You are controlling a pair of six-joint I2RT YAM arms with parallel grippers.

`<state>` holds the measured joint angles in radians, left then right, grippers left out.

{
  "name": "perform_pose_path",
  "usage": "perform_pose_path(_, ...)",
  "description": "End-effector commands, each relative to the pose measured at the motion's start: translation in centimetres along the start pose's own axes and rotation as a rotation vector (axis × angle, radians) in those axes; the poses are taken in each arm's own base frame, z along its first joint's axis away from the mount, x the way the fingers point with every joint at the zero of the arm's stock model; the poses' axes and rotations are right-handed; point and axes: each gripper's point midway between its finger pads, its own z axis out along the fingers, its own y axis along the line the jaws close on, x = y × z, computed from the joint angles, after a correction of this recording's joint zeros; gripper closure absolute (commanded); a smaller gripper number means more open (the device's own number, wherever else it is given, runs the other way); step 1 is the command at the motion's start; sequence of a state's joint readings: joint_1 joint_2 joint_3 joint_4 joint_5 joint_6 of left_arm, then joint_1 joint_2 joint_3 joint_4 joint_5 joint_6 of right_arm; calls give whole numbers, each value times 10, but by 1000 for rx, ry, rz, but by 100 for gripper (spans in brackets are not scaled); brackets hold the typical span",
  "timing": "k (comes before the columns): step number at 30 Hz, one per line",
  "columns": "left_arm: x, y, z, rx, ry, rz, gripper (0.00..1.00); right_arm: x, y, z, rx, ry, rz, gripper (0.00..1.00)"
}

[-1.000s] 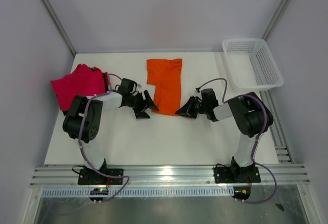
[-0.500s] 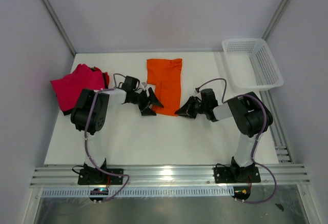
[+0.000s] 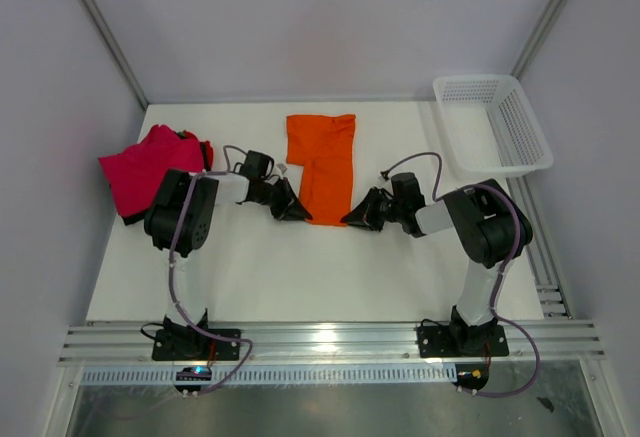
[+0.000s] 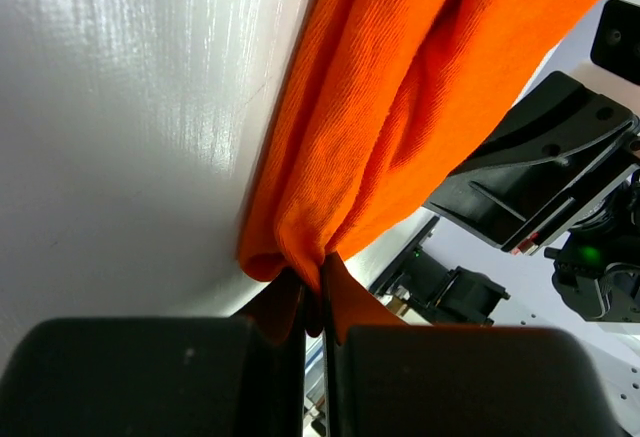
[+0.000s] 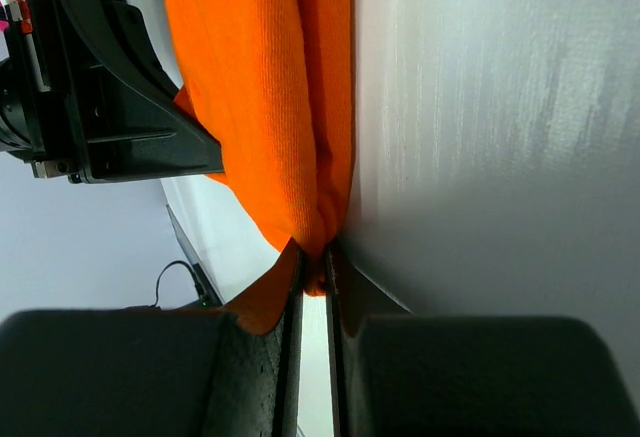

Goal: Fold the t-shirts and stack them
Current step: Grab one side of the 2/3 rectangular tshirt with both arms

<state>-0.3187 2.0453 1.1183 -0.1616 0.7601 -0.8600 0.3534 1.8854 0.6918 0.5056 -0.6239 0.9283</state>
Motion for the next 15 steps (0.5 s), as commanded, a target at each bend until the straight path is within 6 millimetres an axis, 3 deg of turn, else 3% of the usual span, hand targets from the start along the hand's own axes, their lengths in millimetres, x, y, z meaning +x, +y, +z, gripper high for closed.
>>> perform_pose_path(1,-1,24,5,-89,-32,-8,100,8,-20,0,84,6,-20,94)
perform_pose_path(8,21,24,-5,-143,-26,-5,100,25,-18,-14,86,31,-11,94)
perform_pose_path(15,58,1,-16,-207,-9,50,100,54,-9,-35,108,77,-51,95)
